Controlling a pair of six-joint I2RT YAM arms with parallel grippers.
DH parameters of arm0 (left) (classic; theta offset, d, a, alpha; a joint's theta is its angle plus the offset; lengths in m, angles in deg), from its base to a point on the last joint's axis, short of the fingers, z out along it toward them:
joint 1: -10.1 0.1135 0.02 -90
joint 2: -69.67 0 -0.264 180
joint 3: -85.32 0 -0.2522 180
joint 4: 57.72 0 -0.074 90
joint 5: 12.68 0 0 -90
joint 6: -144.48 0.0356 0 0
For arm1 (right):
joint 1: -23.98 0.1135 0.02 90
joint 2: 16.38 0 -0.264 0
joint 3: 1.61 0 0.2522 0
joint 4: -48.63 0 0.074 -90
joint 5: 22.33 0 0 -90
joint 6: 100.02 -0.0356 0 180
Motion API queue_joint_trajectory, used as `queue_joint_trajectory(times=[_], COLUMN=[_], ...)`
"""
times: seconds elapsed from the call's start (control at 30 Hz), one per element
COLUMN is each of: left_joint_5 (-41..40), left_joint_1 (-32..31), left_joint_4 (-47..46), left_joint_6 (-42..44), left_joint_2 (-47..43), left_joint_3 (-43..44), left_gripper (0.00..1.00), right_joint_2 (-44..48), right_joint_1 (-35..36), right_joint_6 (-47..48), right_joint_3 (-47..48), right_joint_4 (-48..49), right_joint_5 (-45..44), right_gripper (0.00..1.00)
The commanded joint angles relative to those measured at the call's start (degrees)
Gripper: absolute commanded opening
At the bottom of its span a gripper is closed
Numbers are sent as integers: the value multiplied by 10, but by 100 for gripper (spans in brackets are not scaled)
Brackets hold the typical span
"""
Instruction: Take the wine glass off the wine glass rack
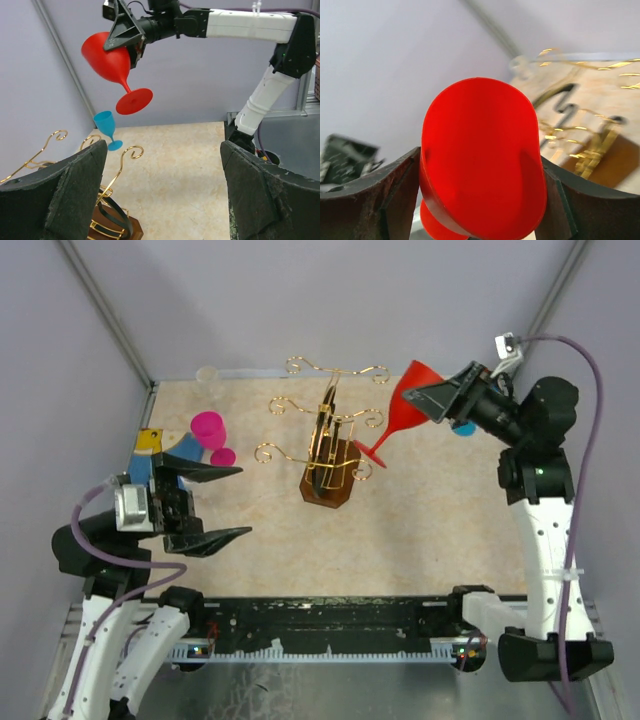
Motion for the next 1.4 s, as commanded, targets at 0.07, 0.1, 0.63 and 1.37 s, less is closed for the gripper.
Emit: queue_joint_trajectory(times=[0.07,0.1,0.63,1.37], left_joint_5=[-19,-22,-52,-81], left_joint_1=[-2,-2,-2,-2], left_joint_4=[33,36,-26,-138], left_joint_6=[29,32,-7,-76], left_joint_2=[-1,-2,32,43], left_joint_3=[12,13,-45,-109], left_gripper=[100,100,100,100], right_joint_2=[30,31,-8,-118], right_joint_1=[-70,-72,-8,64], right_joint_6=[191,208,327,429], right_joint_3=[27,26,-153,-309], right_joint_4=[-234,-247,-145,142], right_joint_5=[-192,-243,-770,-1032], right_gripper=[66,66,57,56])
